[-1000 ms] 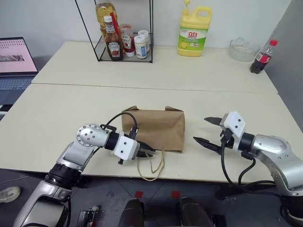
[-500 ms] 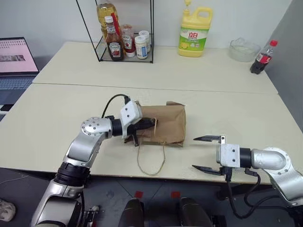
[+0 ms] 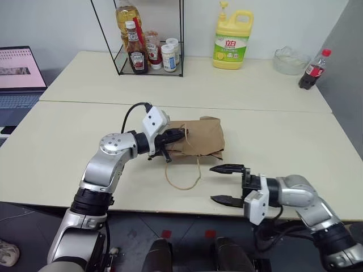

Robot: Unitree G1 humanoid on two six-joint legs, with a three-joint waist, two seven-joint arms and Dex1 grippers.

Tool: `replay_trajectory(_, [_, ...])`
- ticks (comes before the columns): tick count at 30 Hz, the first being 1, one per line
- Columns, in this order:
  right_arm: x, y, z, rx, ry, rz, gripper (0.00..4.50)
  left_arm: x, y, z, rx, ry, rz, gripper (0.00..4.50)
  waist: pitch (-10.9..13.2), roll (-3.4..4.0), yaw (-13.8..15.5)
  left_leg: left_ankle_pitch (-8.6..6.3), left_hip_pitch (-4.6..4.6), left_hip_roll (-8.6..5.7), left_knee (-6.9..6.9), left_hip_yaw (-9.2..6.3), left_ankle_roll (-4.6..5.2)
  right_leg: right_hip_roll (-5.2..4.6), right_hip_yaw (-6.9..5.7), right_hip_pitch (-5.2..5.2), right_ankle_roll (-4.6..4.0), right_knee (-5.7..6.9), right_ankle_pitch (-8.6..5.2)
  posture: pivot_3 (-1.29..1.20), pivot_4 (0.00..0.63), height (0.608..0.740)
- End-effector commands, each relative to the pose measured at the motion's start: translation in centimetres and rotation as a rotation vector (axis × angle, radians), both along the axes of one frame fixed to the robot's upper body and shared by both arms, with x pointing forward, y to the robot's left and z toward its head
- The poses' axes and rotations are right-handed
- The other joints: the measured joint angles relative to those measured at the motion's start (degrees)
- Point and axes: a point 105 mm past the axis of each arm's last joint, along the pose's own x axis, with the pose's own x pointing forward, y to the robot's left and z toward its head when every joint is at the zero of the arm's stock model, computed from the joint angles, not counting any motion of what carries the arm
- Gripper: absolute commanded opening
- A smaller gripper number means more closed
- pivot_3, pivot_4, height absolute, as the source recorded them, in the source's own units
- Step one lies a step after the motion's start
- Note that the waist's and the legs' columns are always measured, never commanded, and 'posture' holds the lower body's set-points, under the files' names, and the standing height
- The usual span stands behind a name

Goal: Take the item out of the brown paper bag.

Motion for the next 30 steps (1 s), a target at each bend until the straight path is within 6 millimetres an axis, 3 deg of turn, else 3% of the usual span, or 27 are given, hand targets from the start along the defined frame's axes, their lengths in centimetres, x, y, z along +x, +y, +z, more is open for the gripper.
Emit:
replay_trajectory(1, [0.5, 1.7, 0.6, 0.037, -0.056, 0.042, 4.5, -0.3, -0.3, 1.4, -0.015, -0.046, -0.017, 0.02, 0.0, 0.0, 0.0, 0.0, 0.01, 0.0, 0.0, 0.0, 0.0, 0.0, 0.0, 0.0, 0.0, 0.0, 0.0, 0.0, 0.15, 0.74])
replay_trajectory(5, [0.8, 3.2, 0.5, 0.062, -0.053, 0.067, 4.5, -0.2, -0.3, 1.5, -0.01, -0.05, -0.021, 0.02, 0.0, 0.0, 0.0, 0.0, 0.02, 0.0, 0.0, -0.01, -0.01, 0.0, -0.01, 0.01, -0.01, 0.01, 0.0, 0.0, 0.15, 0.74])
replay_trajectory(8, [1.2, 3.7, 0.5, 0.075, -0.028, 0.07, 3.93, -0.2, -0.3, 1.6, -0.011, -0.053, -0.021, 0.0, 0.0, 0.0, 0.1, 0.0, 0.02, -0.01, 0.01, 0.0, -0.01, -0.03, -0.01, 0.03, 0.0, -0.03, 0.0, 0.0, 0.15, 0.74])
replay_trajectory(19, [1.5, 3.9, 0.7, 0.095, -0.007, 0.074, 0.02, -0.3, -0.4, 1.8, -0.015, -0.054, -0.026, 0.0, 0.0, 0.0, 0.1, -0.01, 0.02, -0.01, 0.0, -0.01, 0.0, -0.03, -0.01, 0.04, -0.01, -0.02, 0.0, 0.0, 0.15, 0.74])
replay_trajectory(26, [1.6, 4.0, 0.5, 0.096, 0.039, 0.054, 0.02, -0.2, -0.3, 2.1, -0.018, -0.056, -0.024, 0.0, 0.0, 0.0, 0.1, -0.01, 0.02, -0.01, 0.0, -0.01, 0.0, -0.02, -0.01, 0.04, -0.01, -0.02, 0.0, 0.0, 0.15, 0.74])
replay_trajectory(30, [1.3, 4.1, -1.4, 0.005, 0.165, 0.045, 0.02, 0.4, -0.2, 3.2, -0.036, -0.065, -0.009, 0.0, 0.0, 0.0, 0.1, -0.01, 0.02, -0.01, 0.0, -0.02, 0.0, -0.02, -0.03, 0.04, -0.01, -0.02, 0.0, 0.0, 0.15, 0.74])
